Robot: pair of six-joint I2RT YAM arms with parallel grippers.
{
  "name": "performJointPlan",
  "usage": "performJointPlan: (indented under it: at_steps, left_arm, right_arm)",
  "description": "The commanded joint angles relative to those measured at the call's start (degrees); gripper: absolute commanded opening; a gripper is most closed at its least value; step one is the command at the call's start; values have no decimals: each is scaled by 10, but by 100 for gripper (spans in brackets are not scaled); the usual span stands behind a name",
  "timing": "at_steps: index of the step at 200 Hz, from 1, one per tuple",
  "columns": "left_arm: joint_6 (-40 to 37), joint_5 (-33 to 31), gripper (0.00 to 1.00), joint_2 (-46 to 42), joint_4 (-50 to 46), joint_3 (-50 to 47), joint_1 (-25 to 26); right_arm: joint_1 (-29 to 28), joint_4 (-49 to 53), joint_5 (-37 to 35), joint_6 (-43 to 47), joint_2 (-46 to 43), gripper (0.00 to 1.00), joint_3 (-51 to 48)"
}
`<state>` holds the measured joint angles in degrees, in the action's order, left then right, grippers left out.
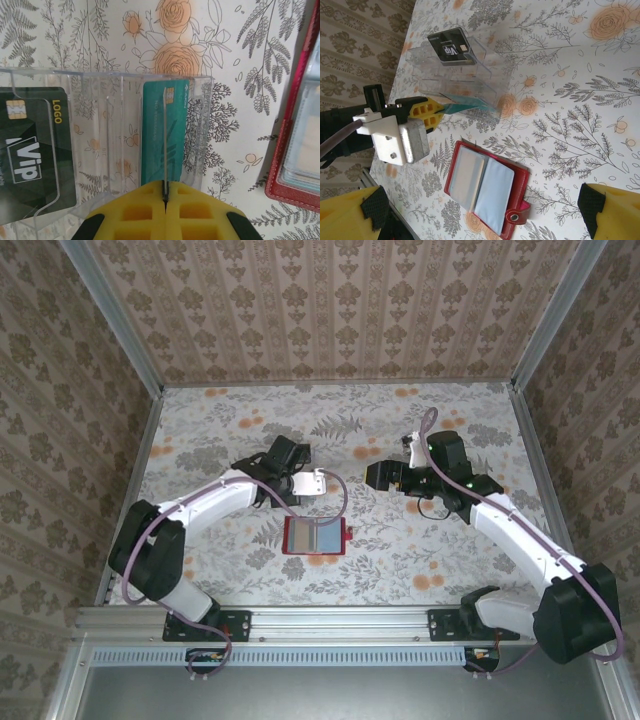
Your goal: Take the credit cards out of the card holder
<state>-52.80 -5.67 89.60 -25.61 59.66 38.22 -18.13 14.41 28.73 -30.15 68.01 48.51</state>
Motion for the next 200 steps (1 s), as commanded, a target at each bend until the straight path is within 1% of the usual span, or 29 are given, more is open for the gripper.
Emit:
performJointPlan:
  at_steps: [1,47,71,138,200]
  left_arm:
    - [-21,1,0,16,1,10,-4]
    - [-13,11,0,40,0,22,-5]
    - [-9,3,0,53,3,29,-6]
    - [6,-18,19,68,10,40,-7]
    - [16,-30,20,76,15,48,-9]
  right_arm:
    - [4,1,9,0,6,100,17]
    - [6,-3,10,-2,13,100,18]
    - [5,-7,13,-4,20,100,18]
    - [8,-14,20,-7,32,100,22]
    - [10,-24,29,-12,46,100,25]
